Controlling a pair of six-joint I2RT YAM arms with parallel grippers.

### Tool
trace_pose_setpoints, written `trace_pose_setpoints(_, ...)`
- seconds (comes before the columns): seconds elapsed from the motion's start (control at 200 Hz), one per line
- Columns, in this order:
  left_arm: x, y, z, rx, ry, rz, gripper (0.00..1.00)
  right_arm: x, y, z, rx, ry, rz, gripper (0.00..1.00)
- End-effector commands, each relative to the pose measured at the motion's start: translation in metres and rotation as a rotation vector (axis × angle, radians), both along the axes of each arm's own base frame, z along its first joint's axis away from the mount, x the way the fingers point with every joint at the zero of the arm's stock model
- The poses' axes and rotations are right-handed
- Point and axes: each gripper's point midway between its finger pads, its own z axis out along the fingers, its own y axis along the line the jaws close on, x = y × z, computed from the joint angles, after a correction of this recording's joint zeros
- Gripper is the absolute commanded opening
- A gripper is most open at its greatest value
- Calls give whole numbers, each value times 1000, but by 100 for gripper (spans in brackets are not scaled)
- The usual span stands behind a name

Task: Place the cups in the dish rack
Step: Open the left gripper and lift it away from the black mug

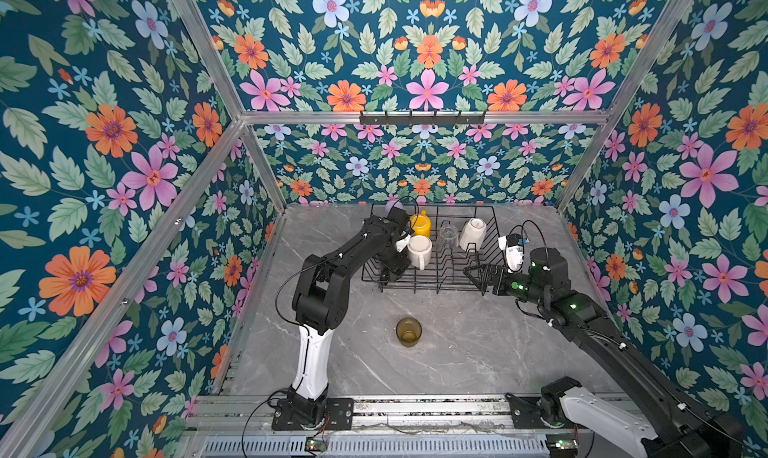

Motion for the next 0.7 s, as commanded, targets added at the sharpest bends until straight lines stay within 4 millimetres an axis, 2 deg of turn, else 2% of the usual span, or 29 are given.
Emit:
trace_pose_setpoints(0.0, 2, 1, 6, 2, -14, 4, 91, 3, 1, 7, 9, -33, 2, 99)
trace_pose_setpoints(0.565, -1, -4, 23, -50, -39, 2, 100, 3, 1, 7, 11, -32, 3, 99)
trace_pose_setpoints(0.695, 2, -5, 36, -76, -82, 12, 100, 2, 1, 8, 12, -32, 3, 99)
